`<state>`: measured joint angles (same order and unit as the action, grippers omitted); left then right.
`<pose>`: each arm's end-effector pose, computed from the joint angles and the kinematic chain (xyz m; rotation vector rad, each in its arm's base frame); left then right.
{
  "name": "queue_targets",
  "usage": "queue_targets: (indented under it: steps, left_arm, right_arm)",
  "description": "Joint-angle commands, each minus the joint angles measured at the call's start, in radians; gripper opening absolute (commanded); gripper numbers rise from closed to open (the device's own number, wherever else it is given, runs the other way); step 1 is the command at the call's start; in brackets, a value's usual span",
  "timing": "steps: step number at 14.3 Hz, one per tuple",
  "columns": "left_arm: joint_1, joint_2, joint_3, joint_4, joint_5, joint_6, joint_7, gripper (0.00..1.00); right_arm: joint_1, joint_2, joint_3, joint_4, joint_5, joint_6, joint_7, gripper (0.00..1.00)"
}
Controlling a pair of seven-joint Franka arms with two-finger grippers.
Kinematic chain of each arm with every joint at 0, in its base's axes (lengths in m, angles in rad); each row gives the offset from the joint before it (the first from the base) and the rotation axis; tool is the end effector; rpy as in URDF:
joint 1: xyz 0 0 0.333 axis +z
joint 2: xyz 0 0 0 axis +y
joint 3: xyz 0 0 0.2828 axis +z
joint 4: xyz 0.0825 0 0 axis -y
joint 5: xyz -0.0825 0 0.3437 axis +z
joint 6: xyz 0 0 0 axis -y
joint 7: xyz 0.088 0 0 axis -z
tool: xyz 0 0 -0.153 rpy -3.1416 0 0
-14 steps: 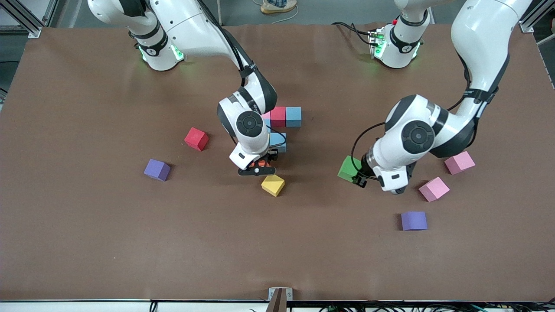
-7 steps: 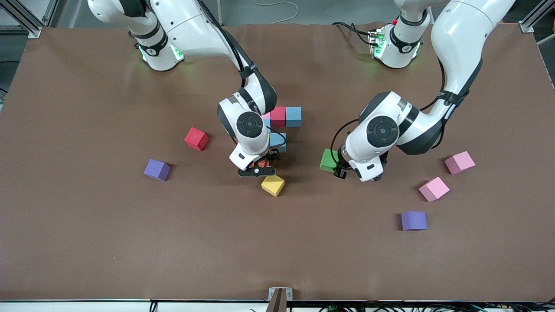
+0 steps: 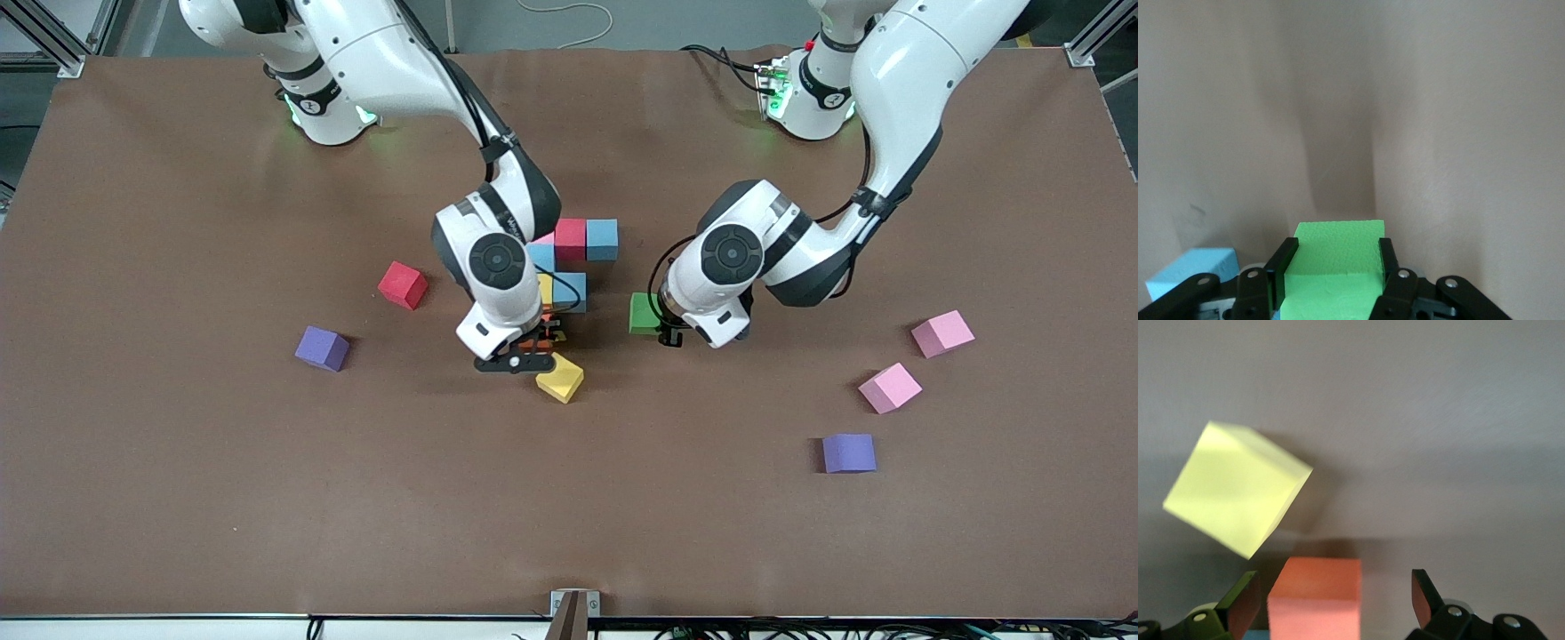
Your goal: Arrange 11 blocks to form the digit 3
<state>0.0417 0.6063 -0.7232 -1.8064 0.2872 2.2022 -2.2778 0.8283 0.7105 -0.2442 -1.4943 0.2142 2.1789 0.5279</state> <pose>0.4829 -0.3467 0.2255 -2.2732 -2.1176 0.2577 0.5304 0.3922 0.2114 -3.1280 0.0156 0.0162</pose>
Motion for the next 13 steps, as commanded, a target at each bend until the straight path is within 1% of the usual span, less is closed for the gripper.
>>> queue_targets:
  steps: [1,2,3,5,6,7,8,9,10,11,13]
  left_arm:
    - [-0.039,-0.002,0.002,-0.04,0.094,0.039,-0.141,0.18]
    - [-0.039,0.0,0.002,-0.054,0.121,0.056,-0.175,0.18]
    - [-0.04,0.001,0.002,-0.06,0.125,0.07,-0.19,0.18]
    - [-0.086,0.03,0.002,-0.054,0.128,0.115,-0.282,0.18]
    - [-0.104,0.032,0.008,-0.057,0.13,0.123,-0.311,0.18]
    - [-0.111,0.035,0.013,-0.06,0.141,0.125,-0.316,0.18]
    - [-0.111,0.038,0.015,-0.062,0.154,0.125,-0.319,0.18]
    - [-0.111,0.052,0.015,-0.062,0.168,0.125,-0.324,0.18]
    - [-0.111,0.056,0.015,-0.063,0.176,0.125,-0.328,0.18]
    - [-0.117,0.056,0.015,-0.065,0.178,0.125,-0.33,0.18]
    - [-0.126,0.064,0.015,-0.071,0.194,0.125,-0.332,0.18]
  right_arm:
    - [-0.09,-0.077,0.016,-0.018,-0.006,-0.051,-0.029,1.0]
    - [-0.104,-0.088,0.013,-0.021,-0.007,-0.065,-0.029,1.0]
    - [-0.113,-0.098,-0.006,-0.027,-0.015,-0.07,-0.031,1.0]
    - [-0.133,-0.103,-0.079,-0.038,-0.016,-0.076,-0.032,1.0]
    - [-0.149,-0.108,-0.105,-0.046,-0.018,-0.083,-0.048,1.0]
    - [-0.153,-0.112,-0.119,-0.062,-0.019,-0.108,-0.106,1.0]
    - [-0.153,-0.123,-0.16,-0.093,-0.019,-0.111,-0.155,1.0]
    - [-0.153,-0.137,-0.185,-0.133,-0.019,-0.097,-0.169,1.0]
    - [-0.153,-0.154,-0.193,-0.17,-0.019,-0.081,-0.169,1.0]
    - [-0.153,-0.181,-0.208,-0.229,-0.019,-0.05,-0.169,1.0]
    - [-0.153,-0.245,-0.217,-0.369,-0.019,0.062,-0.169,1.0]
